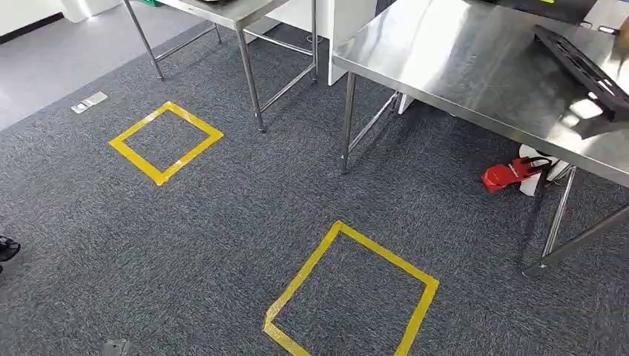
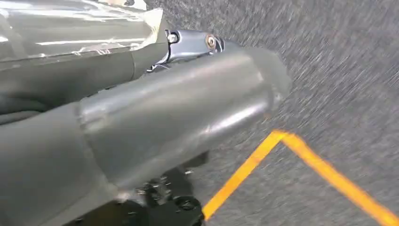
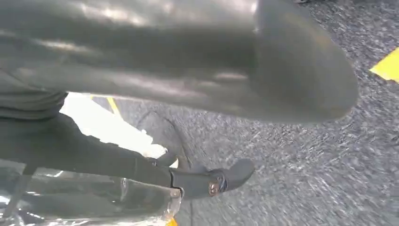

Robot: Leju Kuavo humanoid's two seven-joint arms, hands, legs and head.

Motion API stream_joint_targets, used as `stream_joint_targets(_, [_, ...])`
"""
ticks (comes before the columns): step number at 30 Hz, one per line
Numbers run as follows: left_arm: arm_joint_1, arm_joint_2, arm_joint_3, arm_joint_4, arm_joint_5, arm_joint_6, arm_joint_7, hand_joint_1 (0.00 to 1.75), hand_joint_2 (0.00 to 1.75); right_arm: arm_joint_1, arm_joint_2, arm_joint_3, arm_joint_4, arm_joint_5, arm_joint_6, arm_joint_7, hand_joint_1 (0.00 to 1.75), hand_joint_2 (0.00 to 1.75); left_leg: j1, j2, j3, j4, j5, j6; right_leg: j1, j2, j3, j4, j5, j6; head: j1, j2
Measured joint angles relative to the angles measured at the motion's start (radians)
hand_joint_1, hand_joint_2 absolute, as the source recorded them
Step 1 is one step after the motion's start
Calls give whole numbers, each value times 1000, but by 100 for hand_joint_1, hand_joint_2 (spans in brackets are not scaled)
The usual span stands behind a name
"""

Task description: Take the parts from the cabinet and place them on the table.

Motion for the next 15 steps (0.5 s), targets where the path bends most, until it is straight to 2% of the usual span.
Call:
stream_joint_targets(1, [-6, 0, 0, -6, 10, -2, 7, 0, 0, 3, 0, 0, 0, 1, 2, 0, 0, 0, 2, 5, -41, 97, -44, -6, 2, -18, -5, 1, 0, 0, 1, 0])
stream_joint_targets(2, [-7, -2, 1, -11, 17, -7, 15, 0, 0, 5, -1, 0, 0, 1, 2, 0, 0, 0, 4, 9, -65, 158, -63, -11, 2, -32, -8, 1, 0, 0, -1, 0])
stream_joint_targets(3, [-4, -2, 2, -14, 23, -11, 16, 0, 0, 5, -1, 0, 0, 2, 3, 0, 0, 0, 8, 13, -68, 173, -58, -14, 2, -42, -12, 1, 0, 0, -1, 0])
stream_joint_targets(4, [-1, -4, 4, -21, 31, -19, 13, 0, 0, 4, -1, 0, 0, 4, 8, 0, 0, 0, 12, 17, -44, 137, -32, -16, 2, -54, -12, 2, -1, 1, -2, 0])
stream_joint_targets(5, [0, -5, 8, -26, 35, -23, 12, 0, 0, 3, -1, 0, 0, 8, 13, 0, 0, 0, 17, 25, 0, 58, 6, -18, 1, -64, -10, 2, -1, 1, -2, 0])
stream_joint_targets(6, [-1, -6, 8, -31, 35, -29, 11, 0, 0, 2, 0, 0, 0, 10, 15, 0, 0, 0, 19, 43, 54, -36, 41, -18, 0, -73, -9, 2, -2, 2, -2, 0])
stream_joint_targets(7, [-4, -8, 8, -36, 43, -52, 11, 0, 0, 1, 0, 0, 0, 15, 18, 0, 0, 0, 19, 93, 105, -121, 64, -18, 3, -82, 4, 3, -6, 9, -2, 0])
stream_joint_targets(8, [-10, -10, 6, -35, 50, -77, 14, 0, 0, 3, -2, 0, 0, 19, 20, 0, 0, 0, 10, 106, 115, -145, 60, -13, 17, -91, -8, 9, -11, 16, -5, 0])
stream_joint_targets(9, [-12, -10, 6, -35, 55, -86, 19, 0, 0, 3, -2, 0, 0, 20, 20, 0, 0, 0, 9, 87, 109, -143, 62, -1, 15, -100, -3, 7, -11, 22, 5, 0])
stream_joint_targets(11, [-12, -12, 4, -33, 48, -72, 31, 0, 0, -4, -2, 0, 0, 22, 20, 1, 0, 0, -3, 66, 99, -141, 63, 13, 16, -120, 2, 3, -6, 31, 5, 0])
stream_joint_targets(12, [-11, -14, 2, -31, 42, -71, 31, 0, 0, -5, -1, 0, 0, 23, 20, 1, 0, 0, -2, 56, 100, -151, 71, 26, 21, -127, 6, 4, -10, 41, 4, 0])
stream_joint_targets(13, [-11, -17, -3, -29, 35, -71, 31, 0, 0, -4, -2, 0, 0, 23, 20, 1, 0, 0, 3, 48, 102, -156, 78, 35, 9, -81, -7, 19, -24, 45, 5, 0])
stream_joint_targets(14, [-13, -18, -12, -25, 31, -71, 30, 0, 0, -2, -2, 0, 0, 25, 20, 2, 0, 0, 3, 37, 96, -156, 81, 43, 8, -34, -25, 65, -55, 38, 8, 0])
stream_joint_targets(15, [-17, -16, -19, -22, 29, -71, 29, 0, 0, 0, 0, 0, 0, 28, 19, 3, 0, 0, 2, 26, 92, -156, 85, 49, 6, -14, -59, 139, -91, 30, 11, 0])
